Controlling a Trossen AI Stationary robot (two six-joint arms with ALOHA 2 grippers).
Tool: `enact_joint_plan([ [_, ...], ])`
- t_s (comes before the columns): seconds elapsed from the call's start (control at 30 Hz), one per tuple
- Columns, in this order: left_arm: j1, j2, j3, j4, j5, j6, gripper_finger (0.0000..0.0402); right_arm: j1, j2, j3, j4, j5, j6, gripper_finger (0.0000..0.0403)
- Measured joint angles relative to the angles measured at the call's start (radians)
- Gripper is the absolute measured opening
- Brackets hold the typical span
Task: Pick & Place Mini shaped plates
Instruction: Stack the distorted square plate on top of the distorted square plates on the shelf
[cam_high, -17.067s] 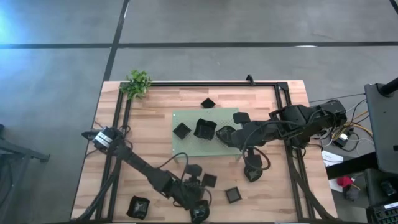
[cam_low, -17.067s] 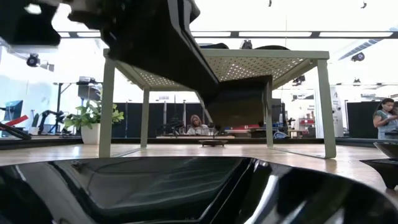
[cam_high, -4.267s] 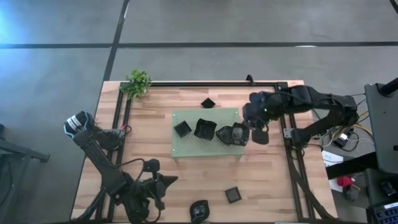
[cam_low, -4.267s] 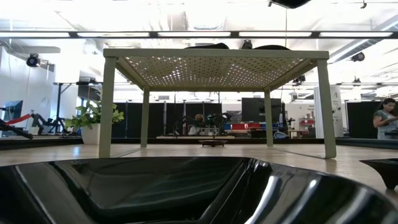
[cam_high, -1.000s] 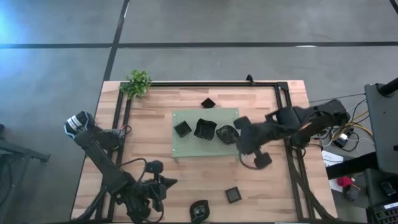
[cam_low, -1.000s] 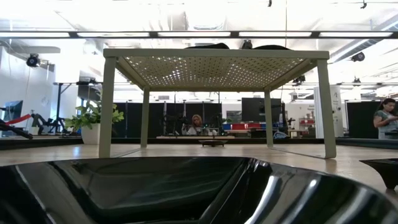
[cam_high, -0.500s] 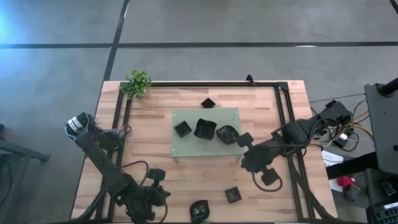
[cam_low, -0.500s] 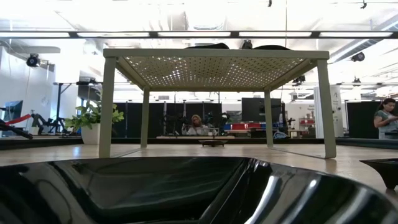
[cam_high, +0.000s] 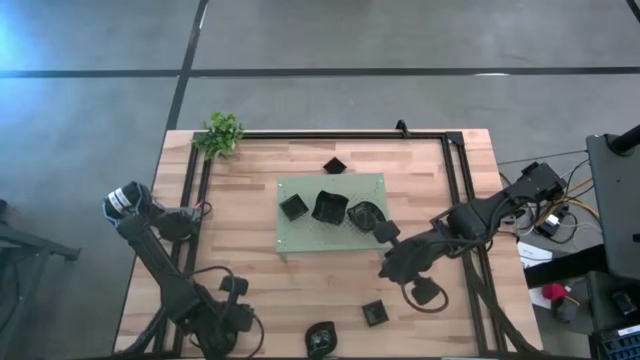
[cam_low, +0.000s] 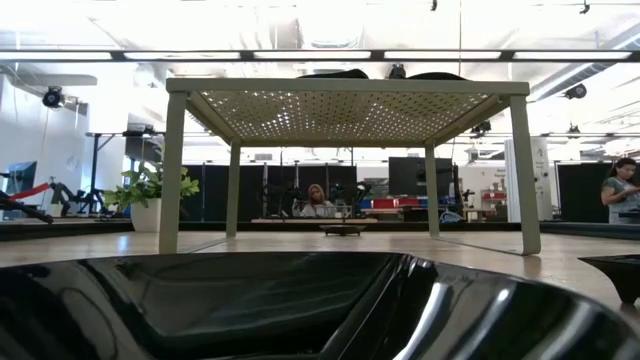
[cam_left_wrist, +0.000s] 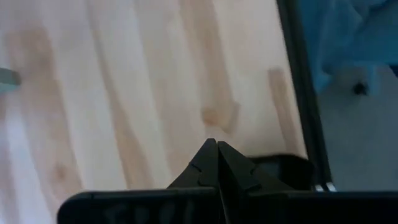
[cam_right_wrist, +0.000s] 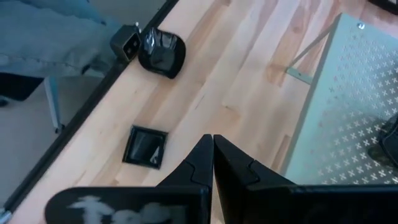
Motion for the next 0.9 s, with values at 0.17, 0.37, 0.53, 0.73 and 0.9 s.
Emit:
enact_joint_plan([
  [0.17, -0.029, 0.0, -0.002, -0.002, 0.054, 0.02, 0.0, -0.001, 0.0, -0.032, 0.053, 0.0, 0.037, 0.0008],
  [0.37, -0.028, 0.0, -0.002, -0.001, 0.052, -0.003, 0.0, -0.001, 0.0, -0.036, 0.086, 0.024, 0.109, 0.0008],
  [0.53, -0.029, 0.0, -0.015, -0.003, 0.059, 0.023, 0.0014, -0.001, 0.0, -0.036, 0.098, 0.028, 0.137, 0.0008],
  [0.73, -0.029, 0.0, -0.051, 0.003, 0.059, 0.032, 0.0054, -0.001, 0.0, -0.036, 0.106, 0.055, 0.143, 0.0008],
  [0.9, -0.032, 0.0, -0.109, 0.052, 0.063, 0.007, 0.0066, -0.001, 0.0, -0.036, 0.106, 0.056, 0.143, 0.0008],
])
